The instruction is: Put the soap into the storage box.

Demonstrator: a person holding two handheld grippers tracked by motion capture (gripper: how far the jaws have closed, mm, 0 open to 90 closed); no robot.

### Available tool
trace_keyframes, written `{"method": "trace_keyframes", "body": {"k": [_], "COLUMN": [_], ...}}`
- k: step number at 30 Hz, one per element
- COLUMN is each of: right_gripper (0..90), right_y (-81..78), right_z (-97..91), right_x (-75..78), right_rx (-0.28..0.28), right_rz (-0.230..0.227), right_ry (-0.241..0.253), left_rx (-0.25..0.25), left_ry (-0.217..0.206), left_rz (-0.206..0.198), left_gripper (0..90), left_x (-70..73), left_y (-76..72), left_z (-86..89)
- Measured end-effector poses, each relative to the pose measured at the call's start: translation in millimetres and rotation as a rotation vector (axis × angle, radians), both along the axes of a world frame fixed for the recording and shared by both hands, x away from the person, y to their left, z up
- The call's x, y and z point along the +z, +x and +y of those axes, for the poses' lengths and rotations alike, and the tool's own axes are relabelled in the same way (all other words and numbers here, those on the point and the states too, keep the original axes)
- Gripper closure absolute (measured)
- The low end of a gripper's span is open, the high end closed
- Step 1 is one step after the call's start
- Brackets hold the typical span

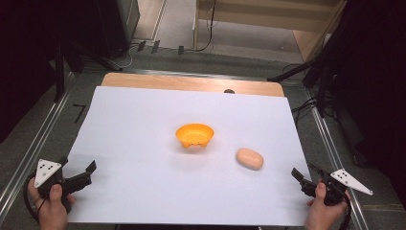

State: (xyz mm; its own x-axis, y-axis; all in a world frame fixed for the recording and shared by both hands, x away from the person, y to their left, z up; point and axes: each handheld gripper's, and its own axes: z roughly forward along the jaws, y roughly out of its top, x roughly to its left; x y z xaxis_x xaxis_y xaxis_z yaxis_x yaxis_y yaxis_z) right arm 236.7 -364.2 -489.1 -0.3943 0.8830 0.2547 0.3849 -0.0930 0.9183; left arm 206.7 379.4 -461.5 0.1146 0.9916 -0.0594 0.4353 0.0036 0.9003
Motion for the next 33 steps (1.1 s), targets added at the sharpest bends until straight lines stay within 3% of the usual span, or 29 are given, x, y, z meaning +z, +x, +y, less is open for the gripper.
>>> {"method": "trace_keyframes", "body": {"k": [4,7,10,12,15,17,18,19,21,25,26,27,33], "right_gripper": [18.8,23.0,23.6,21.9,20.9,19.7,19.7,18.9,16.3,15.4,15.4,15.4,15.5], "right_y": [-1.6,3.2,10.9,22.2,33.4,43.7,43.7,47.5,61.6,76.3,76.3,83.3,96.0], "right_z": [3.0,5.5,8.0,13.4,22.5,32.4,32.4,36.2,53.0,71.2,71.2,81.0,104.6], "right_x": [2.2,8.3,20.8,31.0,39.8,44.8,44.8,45.6,47.3,51.2,51.2,54.8,63.6], "right_rx": [0.01,0.062,0.128,0.212,0.277,0.333,0.333,0.357,0.42,0.484,0.484,0.519,0.593], "right_rz": [-0.008,0.03,0.051,0.105,0.158,0.213,0.213,0.228,0.289,0.321,0.321,0.333,0.364], "right_ry": [-0.042,-0.11,-0.21,-0.289,-0.388,-0.483,-0.483,-0.515,-0.634,-0.715,-0.715,-0.767,-0.853], "left_rx": [0.002,0.004,0.005,0.005,0.002,-0.002,-0.002,-0.003,-0.005,-0.01,-0.01,-0.008,-0.006], "left_ry": [0.001,0.006,0.006,0.007,0.007,0.007,0.007,0.007,0.005,0.003,0.003,0.003,0.003], "left_rz": [-0.002,0.001,0.001,0.001,0.003,0.003,0.003,0.005,0.005,0.006,0.006,0.005,0.005], "left_gripper": [4.4,4.4,4.4,4.4,4.4,4.4,4.4,4.4,4.4,4.4,4.4,4.4,4.4], "left_x": [-0.1,0.1,-0.1,-0.1,-0.1,-0.1,-0.1,0.0,-0.1,-0.1,-0.1,-0.1,-0.1], "left_y": [0.0,-0.1,0.3,0.3,0.5,0.6,0.6,0.6,0.7,0.9,0.9,1.0,0.9], "left_z": [-0.5,-0.6,-0.9,-0.9,-1.1,-1.1,-1.1,-1.0,-0.8,-0.5,-0.5,-0.5,-0.5]}}
